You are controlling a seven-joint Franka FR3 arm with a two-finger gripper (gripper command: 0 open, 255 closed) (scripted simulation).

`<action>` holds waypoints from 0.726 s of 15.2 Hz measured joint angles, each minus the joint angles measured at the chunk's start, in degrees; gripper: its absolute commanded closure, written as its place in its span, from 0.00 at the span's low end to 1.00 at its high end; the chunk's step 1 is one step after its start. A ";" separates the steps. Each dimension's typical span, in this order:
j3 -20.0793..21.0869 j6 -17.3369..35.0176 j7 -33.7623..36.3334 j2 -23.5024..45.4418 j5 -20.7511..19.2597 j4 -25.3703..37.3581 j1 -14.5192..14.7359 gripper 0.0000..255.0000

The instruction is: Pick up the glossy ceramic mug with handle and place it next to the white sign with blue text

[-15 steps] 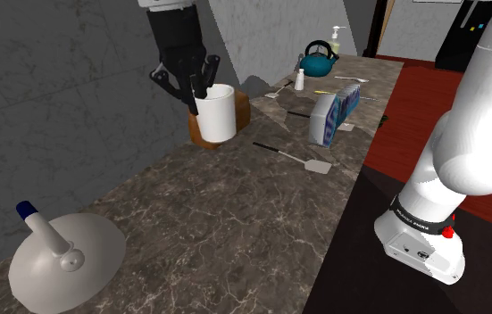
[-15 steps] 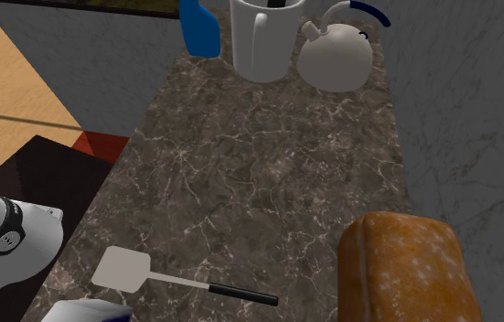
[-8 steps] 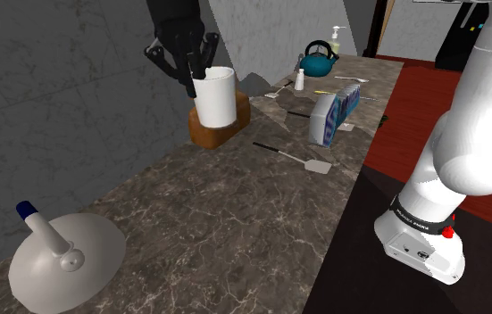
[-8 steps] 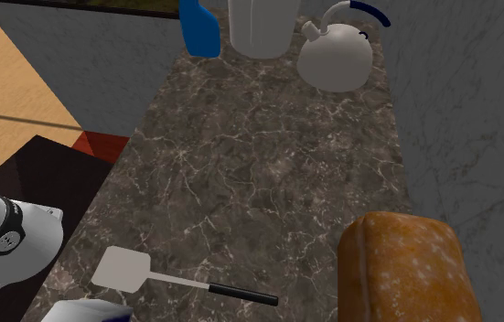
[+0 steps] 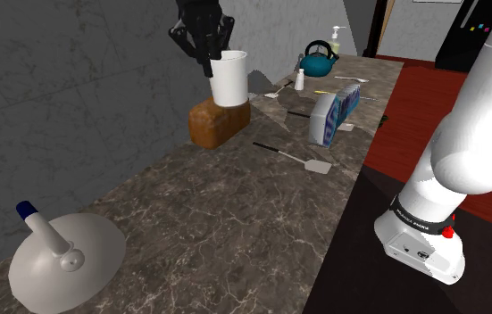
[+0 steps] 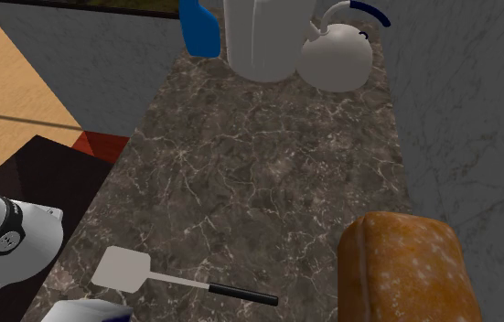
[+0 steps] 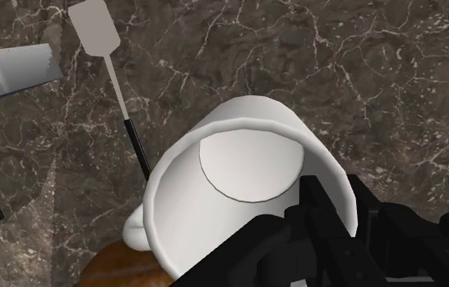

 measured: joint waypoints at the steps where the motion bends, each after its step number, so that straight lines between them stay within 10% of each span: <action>1: -0.69 0.36 -1.52 -0.70 0.25 -0.92 -0.86 1.00; 11: -7.86 1.37 -16.21 -4.18 0.67 -4.60 -8.40 1.00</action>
